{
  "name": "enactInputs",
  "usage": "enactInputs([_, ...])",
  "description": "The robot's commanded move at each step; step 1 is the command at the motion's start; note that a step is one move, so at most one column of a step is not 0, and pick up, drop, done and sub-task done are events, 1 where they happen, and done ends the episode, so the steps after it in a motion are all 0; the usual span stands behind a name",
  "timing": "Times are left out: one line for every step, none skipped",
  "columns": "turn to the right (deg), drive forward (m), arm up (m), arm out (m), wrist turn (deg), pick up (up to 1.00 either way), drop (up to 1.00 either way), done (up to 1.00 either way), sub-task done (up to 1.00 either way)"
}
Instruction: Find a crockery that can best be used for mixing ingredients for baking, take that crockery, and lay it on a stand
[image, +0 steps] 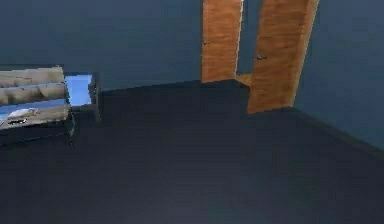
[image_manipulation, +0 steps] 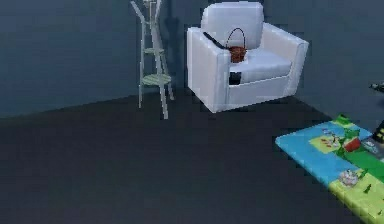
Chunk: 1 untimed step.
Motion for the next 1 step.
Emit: enactInputs([-18.0, 0.00, 0.00, 0.00, 0.0, 0.00, 0.00, 0.00, 0.00])
